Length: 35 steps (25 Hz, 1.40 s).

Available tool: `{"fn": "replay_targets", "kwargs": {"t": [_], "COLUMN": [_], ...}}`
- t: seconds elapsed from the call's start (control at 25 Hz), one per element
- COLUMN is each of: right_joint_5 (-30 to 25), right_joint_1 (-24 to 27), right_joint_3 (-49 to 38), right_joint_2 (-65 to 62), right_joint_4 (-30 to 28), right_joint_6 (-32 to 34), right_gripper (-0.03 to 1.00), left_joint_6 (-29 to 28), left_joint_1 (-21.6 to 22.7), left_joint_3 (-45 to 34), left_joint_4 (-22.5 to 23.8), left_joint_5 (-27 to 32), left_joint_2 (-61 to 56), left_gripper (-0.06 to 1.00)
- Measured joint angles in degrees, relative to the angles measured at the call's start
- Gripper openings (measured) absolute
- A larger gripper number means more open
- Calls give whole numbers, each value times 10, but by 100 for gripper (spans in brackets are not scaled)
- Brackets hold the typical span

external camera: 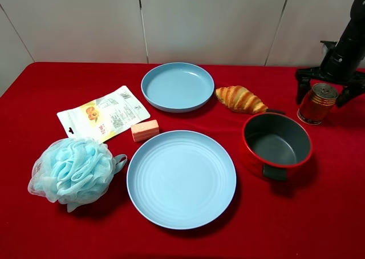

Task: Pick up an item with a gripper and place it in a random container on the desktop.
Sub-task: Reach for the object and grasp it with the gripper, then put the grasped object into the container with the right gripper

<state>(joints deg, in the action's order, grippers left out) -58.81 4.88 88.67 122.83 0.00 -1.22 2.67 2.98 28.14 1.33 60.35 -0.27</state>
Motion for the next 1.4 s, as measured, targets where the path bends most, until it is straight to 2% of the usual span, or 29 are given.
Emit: {"fn": "replay_targets", "kwargs": {"t": [0.56,0.64,0.8,1.4], "right_joint_5": [7,7,9,10], "right_joint_1": [0,0,2,2], "right_joint_3": [0,0,1,1], "right_joint_2": [37,37,37,37], "right_joint_4": [12,12,10,10], "right_joint_6": [0,0,0,0], "right_gripper": [69,65,48,48], "left_joint_6": [0,0,0,0], "left_joint_1": [0,0,0,0], "left_joint_3": [0,0,0,0], "left_joint_4": [0,0,0,0], "left_joint_5": [0,0,0,0], "left_joint_2": [0,0,0,0], "left_gripper": [100,100,100,100]}}
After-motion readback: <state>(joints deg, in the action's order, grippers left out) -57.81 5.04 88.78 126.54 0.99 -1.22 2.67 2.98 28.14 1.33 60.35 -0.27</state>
